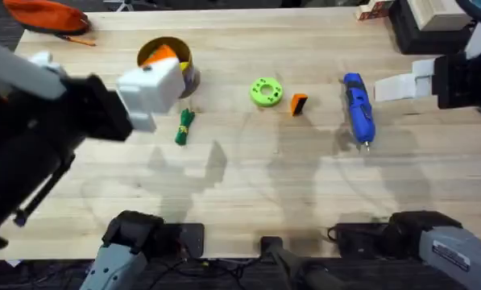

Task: Pick up the gripper from the table and insert it into the empty holder that is missing its gripper. Then pick up a screw, insert it into the mounting hole, and use the screwdriver to tighten it. Finally, clean up the table by picking up the vegetable and placing it into the bucket.

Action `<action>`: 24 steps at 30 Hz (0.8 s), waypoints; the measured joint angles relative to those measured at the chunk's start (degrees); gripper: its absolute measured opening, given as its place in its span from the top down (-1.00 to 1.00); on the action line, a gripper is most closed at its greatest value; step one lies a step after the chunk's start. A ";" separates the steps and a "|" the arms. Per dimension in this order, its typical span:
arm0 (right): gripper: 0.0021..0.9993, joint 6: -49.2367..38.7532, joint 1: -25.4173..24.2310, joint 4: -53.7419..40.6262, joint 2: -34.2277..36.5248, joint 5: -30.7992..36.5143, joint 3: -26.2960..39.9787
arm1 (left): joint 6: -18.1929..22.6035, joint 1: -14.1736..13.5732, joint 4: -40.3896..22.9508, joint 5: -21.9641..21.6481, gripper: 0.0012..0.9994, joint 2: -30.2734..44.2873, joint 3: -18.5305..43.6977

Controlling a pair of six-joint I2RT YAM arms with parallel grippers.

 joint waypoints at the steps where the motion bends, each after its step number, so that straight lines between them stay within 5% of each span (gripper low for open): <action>1: -0.99 0.01 0.00 0.00 0.00 -0.01 0.00 | -0.01 0.00 -1.19 0.04 -0.97 -0.30 0.00; 15: -0.99 0.00 0.00 -0.02 -0.02 0.00 0.00 | 0.38 0.00 7.16 0.63 -0.97 -0.51 -0.04; 24: -0.99 0.01 0.00 -0.02 0.00 -0.01 0.00 | 6.40 1.36 17.51 6.51 -0.97 -4.67 -7.44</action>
